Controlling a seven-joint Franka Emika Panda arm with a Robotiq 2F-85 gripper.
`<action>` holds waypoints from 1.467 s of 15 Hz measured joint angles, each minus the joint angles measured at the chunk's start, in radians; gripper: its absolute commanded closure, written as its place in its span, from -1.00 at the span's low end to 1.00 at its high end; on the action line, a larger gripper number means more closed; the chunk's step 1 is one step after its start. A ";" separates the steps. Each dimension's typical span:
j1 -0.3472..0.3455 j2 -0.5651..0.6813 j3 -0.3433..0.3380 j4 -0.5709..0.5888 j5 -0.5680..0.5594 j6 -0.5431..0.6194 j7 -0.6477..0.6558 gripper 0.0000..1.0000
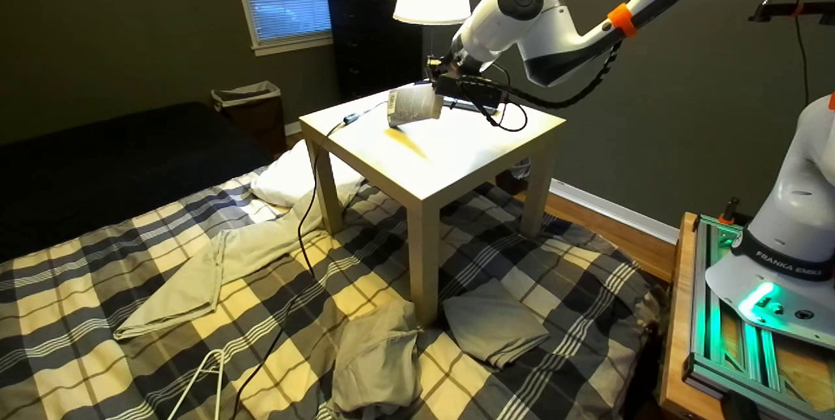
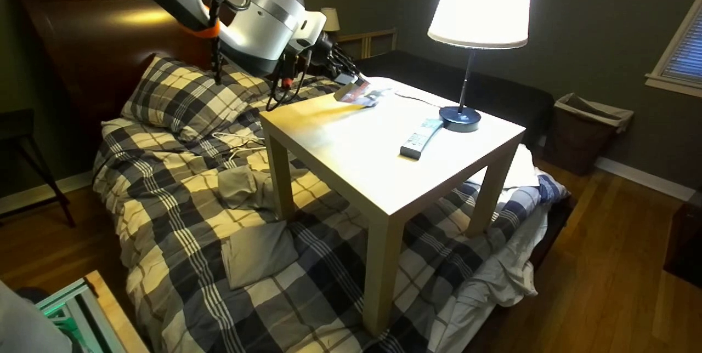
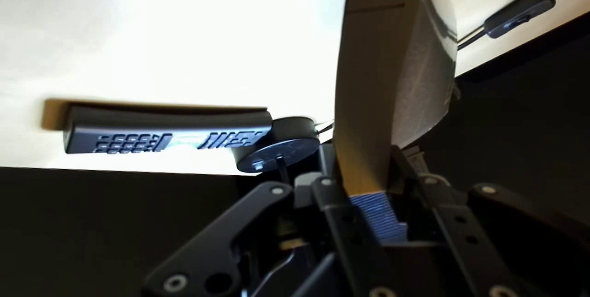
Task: Move the book to the right
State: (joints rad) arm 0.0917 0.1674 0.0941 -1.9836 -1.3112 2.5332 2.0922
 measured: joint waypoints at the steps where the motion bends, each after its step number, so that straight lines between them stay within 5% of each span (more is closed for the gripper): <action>1: 0.000 -0.001 0.000 -0.003 0.001 0.000 0.003 0.43; 4: 0.000 -0.002 0.000 -0.005 0.003 0.000 0.006 0.43; 5: 0.000 -0.003 0.000 -0.006 0.003 0.000 0.006 0.86; 12: -0.010 -0.008 -0.006 0.020 0.078 0.038 -0.002 0.86; 19: -0.142 -0.028 -0.028 -0.012 0.512 0.288 -0.231 0.86; 22: -0.252 -0.028 0.040 -0.075 0.755 0.369 -0.394 0.86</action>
State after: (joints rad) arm -0.1602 0.1399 0.1343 -2.0585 -0.5560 2.9021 1.6983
